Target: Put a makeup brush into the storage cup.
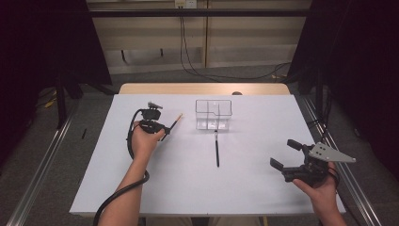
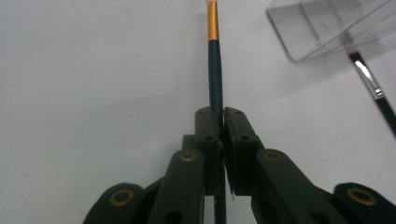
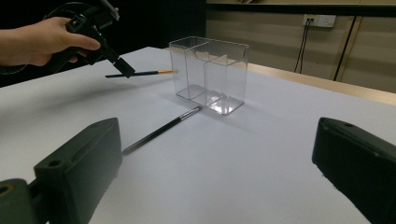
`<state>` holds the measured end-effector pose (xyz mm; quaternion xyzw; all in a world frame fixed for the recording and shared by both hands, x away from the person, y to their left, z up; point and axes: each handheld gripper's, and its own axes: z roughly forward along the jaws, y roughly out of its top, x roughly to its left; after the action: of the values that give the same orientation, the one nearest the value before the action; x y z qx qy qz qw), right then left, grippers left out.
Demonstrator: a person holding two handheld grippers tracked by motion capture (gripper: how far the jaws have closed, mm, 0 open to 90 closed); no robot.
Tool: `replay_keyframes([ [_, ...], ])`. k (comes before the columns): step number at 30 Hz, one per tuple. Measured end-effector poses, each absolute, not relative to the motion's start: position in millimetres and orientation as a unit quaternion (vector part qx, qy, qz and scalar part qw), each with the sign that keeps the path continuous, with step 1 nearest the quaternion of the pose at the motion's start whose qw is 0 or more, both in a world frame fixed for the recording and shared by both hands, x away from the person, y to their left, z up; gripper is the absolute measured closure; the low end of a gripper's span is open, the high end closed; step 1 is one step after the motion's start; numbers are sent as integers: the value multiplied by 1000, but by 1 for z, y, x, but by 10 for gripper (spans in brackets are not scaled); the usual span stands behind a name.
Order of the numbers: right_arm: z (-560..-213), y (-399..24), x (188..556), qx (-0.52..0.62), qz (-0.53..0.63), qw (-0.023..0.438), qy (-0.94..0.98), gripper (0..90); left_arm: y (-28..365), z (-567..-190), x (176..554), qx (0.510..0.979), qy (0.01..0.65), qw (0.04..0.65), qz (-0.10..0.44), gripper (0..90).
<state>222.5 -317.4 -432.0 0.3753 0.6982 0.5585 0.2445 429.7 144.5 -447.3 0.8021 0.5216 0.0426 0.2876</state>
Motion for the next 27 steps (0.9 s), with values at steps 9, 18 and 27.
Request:
replay_keyframes([
  [9,-433,-318,224,375,558,243,700,14,125,-457,440,827,511,229,46,849],
  [18,-434,-319,223,372,555,244,703,14,105,-452,456,857,495,136,41,836],
  [27,-434,-321,223,372,555,244,703,14,106,-453,455,859,490,142,40,850],
])
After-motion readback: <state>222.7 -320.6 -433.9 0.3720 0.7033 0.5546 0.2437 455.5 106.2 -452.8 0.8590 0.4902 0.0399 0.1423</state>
